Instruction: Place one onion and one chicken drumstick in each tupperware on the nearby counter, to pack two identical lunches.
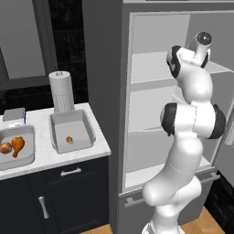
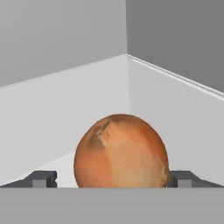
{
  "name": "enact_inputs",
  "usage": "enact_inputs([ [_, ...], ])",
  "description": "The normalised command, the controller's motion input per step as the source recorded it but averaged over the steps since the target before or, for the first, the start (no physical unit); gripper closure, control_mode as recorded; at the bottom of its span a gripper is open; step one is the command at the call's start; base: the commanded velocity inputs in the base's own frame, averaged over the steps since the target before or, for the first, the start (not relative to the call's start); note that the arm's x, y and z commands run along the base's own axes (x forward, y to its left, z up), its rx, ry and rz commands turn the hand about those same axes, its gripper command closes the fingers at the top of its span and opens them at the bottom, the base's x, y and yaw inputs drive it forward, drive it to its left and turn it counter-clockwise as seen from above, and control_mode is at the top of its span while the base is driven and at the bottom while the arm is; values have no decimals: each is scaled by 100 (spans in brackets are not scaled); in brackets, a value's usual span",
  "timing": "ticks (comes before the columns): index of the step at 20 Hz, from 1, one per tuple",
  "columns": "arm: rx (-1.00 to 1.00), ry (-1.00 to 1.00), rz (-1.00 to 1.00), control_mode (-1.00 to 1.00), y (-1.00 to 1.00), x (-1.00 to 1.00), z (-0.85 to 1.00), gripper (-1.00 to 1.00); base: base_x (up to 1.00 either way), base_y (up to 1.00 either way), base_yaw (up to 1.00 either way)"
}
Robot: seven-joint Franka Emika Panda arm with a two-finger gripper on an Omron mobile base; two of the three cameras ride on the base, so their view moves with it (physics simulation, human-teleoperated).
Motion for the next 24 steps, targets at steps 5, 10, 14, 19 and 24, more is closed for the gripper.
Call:
enact_inputs([
  [5, 0, 3, 0, -100, -16, 24, -12, -100, 0, 0, 0],
  [10, 0, 0, 0, -100, -2, 0, -39, 100, 0, 0, 0],
  [14, 0, -1, 0, -100, 0, -1, -43, 100, 0, 0, 0],
  [19, 6, -18, 0, -100, 2, -46, -8, 100, 0, 0, 0],
  [24, 4, -28, 0, -100, 10, -88, -1, 100, 0, 0, 0],
])
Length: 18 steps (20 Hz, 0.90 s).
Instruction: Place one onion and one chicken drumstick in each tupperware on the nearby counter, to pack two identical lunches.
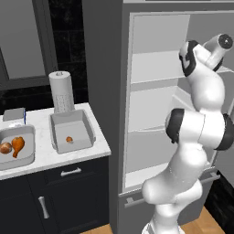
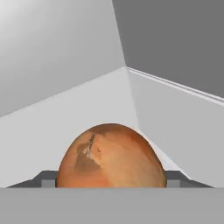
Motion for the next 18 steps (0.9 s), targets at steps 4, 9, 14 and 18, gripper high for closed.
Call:
enact_inputs([
  [4, 0, -8, 0, -100, 16, -100, 10, 100, 0, 0, 0],
  [9, 0, -1, 0, -100, 21, -100, 11, 100, 0, 0, 0],
  [14, 0, 0, 0, -100, 20, -100, 8, 100, 0, 0, 0],
  [18, 0, 2, 0, -100, 30, -92, 1, 100, 0, 0, 0],
])
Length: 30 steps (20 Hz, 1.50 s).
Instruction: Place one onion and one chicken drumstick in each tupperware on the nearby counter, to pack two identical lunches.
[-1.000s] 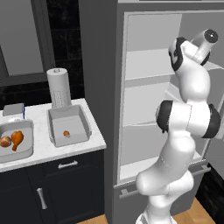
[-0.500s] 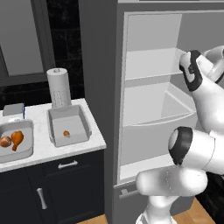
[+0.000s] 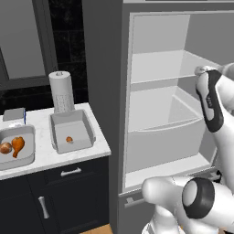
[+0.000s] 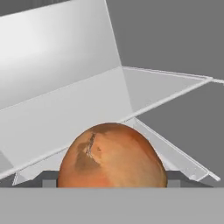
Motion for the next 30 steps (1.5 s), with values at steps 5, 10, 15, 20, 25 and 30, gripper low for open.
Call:
enact_inputs([
  [5, -1, 8, 0, -100, 25, -71, -22, 100, 0, 0, 0],
  [10, -4, 18, 2, -100, 38, -32, -26, 100, 0, 0, 0],
  [15, 0, 5, 1, 100, 15, -22, -5, 100, -46, 28, 0],
  [20, 0, 0, 0, 100, 0, 0, 0, 100, -75, 79, 0],
  [25, 0, 0, 0, 100, 0, 0, 0, 100, -51, 100, 1],
  [30, 0, 0, 0, 100, 0, 0, 0, 100, -26, 100, 1],
])
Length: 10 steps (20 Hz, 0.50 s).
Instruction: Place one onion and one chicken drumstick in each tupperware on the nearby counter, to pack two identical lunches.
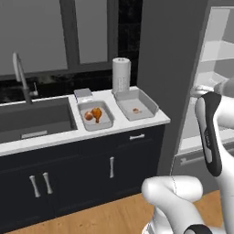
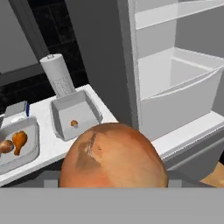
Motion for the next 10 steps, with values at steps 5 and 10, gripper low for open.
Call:
enact_inputs([
  [5, 0, 0, 0, 100, 0, 0, 0, 100, 27, 99, 0],
  [10, 0, 0, 0, 100, 0, 0, 0, 100, 92, 7, 0],
])
